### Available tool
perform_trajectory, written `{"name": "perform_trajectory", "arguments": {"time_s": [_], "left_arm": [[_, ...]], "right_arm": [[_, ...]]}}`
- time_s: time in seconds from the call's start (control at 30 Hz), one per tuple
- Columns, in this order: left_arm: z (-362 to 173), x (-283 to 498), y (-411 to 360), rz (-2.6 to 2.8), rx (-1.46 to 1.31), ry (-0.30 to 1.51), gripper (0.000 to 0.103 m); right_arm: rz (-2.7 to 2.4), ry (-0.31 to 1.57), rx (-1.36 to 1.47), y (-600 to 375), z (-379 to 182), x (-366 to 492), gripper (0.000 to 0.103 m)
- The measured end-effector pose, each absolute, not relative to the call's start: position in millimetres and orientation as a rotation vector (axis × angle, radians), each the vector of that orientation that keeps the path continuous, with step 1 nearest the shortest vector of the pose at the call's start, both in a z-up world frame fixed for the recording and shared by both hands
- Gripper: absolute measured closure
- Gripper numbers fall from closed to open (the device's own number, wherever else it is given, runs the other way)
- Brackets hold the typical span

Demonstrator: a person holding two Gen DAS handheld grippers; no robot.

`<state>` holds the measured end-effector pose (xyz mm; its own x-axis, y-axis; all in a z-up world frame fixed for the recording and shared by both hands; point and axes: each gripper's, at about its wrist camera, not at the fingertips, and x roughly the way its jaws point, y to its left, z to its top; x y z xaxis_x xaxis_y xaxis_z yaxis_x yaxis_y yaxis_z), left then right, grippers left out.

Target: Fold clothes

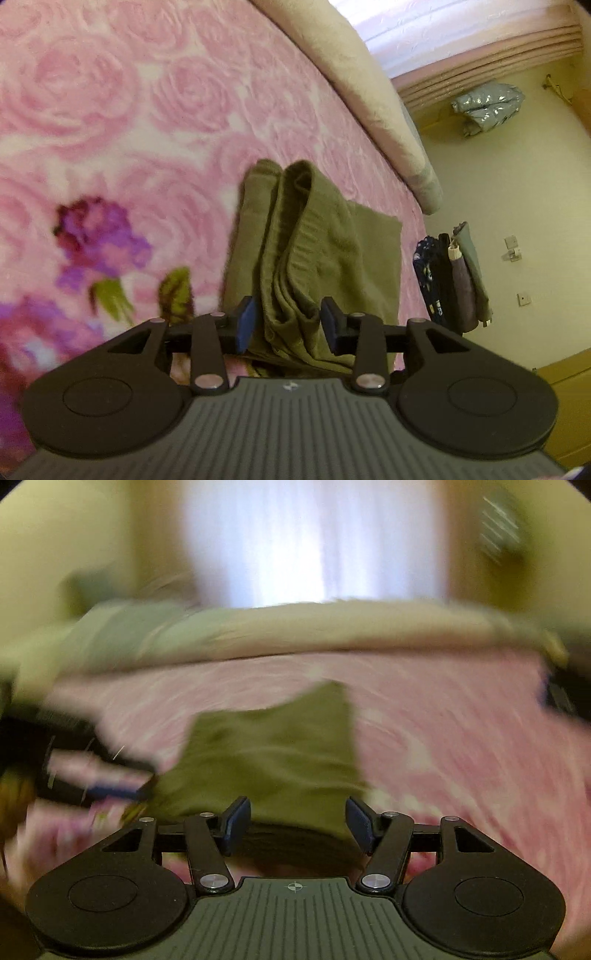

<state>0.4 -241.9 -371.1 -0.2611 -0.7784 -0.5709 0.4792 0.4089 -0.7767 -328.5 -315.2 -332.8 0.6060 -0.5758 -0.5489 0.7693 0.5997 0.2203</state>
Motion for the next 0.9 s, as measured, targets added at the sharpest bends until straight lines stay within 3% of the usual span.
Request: {"name": "perform_trajectory", "arguments": {"time_s": [0.03, 0.13, 0.3, 0.57, 0.83, 0.9], "left_arm": [[-373, -1, -245, -1.235, -0.299, 1.38, 0.074], [-375, -5, -247, -1.248, -0.276, 1.348, 0.089], [-372, -13, -244, -1.257, -0.183, 1.231, 0.09], [-357, -16, -241, -1.26, -0.096, 1.109, 0.081], [-345, 26, -287, -1.247, -0.193, 1.103, 0.069], [-346, 32, -304, -1.263, -0.2, 1.096, 0.068]], "right_arm": [[-0.823, 0.428, 0.558, -325, -336, -337, 0.042], [-0.842, 0.348, 0.814, -350, -349, -357, 0.06], [-0.843, 0.365, 0.875, -366, -358, -347, 0.06], [-0.819, 0.452, 0.795, -370, -360, -340, 0.059], [-0.787, 0.33, 0.856, -425, -348, -340, 0.059], [-0.765, 0.276, 0.911, -443, -347, -334, 0.052]]}}
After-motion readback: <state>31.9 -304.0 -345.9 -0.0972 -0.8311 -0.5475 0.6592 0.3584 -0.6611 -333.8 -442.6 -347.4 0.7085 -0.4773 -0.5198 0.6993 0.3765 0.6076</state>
